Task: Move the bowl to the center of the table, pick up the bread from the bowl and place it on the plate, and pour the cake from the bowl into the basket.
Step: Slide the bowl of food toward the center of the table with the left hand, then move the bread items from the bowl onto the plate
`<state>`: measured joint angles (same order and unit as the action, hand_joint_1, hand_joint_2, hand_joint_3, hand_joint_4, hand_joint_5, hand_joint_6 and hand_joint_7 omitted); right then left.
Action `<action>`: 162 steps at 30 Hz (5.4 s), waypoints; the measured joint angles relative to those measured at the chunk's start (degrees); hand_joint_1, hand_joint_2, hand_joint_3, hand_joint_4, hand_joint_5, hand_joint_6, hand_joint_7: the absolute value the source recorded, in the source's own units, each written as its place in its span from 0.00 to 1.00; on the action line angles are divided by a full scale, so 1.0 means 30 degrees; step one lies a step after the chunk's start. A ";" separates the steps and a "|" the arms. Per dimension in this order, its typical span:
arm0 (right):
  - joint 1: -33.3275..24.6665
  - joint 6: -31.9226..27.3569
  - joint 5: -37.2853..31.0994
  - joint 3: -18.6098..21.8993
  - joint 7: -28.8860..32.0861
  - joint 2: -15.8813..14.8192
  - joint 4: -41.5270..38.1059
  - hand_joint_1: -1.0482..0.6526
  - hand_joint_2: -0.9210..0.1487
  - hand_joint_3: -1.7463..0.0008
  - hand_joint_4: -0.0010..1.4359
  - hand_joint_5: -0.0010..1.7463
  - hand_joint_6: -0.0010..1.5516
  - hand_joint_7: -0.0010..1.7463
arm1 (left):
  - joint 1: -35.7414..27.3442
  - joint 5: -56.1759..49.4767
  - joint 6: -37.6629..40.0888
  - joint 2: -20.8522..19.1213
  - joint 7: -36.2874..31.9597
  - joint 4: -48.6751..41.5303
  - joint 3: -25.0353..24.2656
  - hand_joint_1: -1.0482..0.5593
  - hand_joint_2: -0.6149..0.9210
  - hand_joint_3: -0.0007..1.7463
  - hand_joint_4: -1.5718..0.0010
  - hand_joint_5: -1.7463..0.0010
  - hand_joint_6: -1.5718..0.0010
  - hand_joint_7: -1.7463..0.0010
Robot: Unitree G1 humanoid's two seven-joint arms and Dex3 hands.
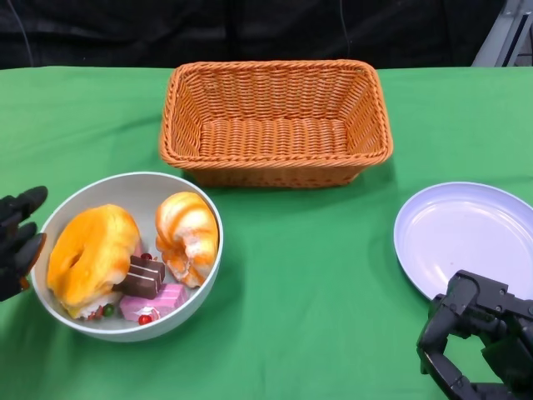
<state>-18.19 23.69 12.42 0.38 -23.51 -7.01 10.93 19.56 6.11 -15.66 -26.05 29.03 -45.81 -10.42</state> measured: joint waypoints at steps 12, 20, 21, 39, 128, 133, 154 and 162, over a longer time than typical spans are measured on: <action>-0.0003 0.0000 -0.0003 0.0002 -0.0004 0.0000 0.0007 0.50 0.42 0.41 0.51 1.00 0.42 0.79 | -0.0952 0.1309 0.5154 0.0223 0.1044 0.4002 0.0314 0.08 1.00 0.44 0.95 1.00 0.99 1.00; -0.0005 -0.0001 0.0072 -0.0002 -0.0030 -0.0001 0.0011 0.50 0.42 0.42 0.51 0.99 0.42 0.79 | -0.1788 0.2506 0.8379 0.0488 0.1073 0.6848 0.0153 0.10 1.00 0.43 0.99 1.00 1.00 1.00; -0.0003 0.0000 0.0070 -0.0003 -0.0030 -0.0001 0.0011 0.50 0.42 0.42 0.51 0.99 0.42 0.79 | -0.1839 0.2571 0.8721 0.0531 0.1059 0.7117 0.0153 0.10 1.00 0.43 0.99 1.00 1.00 1.00; 0.0017 0.0000 0.0151 -0.0013 -0.0024 0.0000 -0.0005 0.51 0.43 0.41 0.51 1.00 0.42 0.79 | -0.3068 0.4391 1.4018 0.1068 0.1204 1.1948 0.0450 0.11 1.00 0.42 1.00 1.00 1.00 1.00; 0.0011 0.0415 -0.0428 -0.0532 0.0654 0.0066 -0.0071 0.53 0.42 0.41 0.51 0.98 0.43 0.78 | -0.5317 0.2633 1.1177 0.5106 -0.3694 1.6431 0.1632 0.15 1.00 0.33 0.92 0.97 0.94 0.98; 0.0011 0.0418 -0.0411 -0.0521 0.0652 0.0067 -0.0082 0.54 0.44 0.39 0.51 0.97 0.43 0.77 | -0.5345 0.2560 0.7355 0.5808 -0.3717 1.5117 0.1031 0.21 1.00 0.21 0.78 0.91 0.81 0.95; 0.0009 0.0435 0.0025 0.0082 0.0490 0.0055 -0.0420 0.53 0.46 0.37 0.51 0.95 0.43 0.75 | -0.5030 0.1574 -0.4170 0.6552 -0.3953 0.9462 -0.0638 0.60 1.00 0.09 0.41 0.79 0.41 0.88; -0.0001 0.0596 0.0267 0.0380 0.0395 0.0008 -0.0522 0.53 0.49 0.34 0.49 0.94 0.42 0.76 | -0.3517 0.0062 -1.0371 0.6126 -0.4713 0.4869 -0.1062 0.66 0.91 0.34 0.40 0.32 0.33 0.59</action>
<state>-18.19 25.48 13.22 1.52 -22.32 -6.99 9.36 9.01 6.29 -46.77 -7.67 14.90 -31.20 -13.61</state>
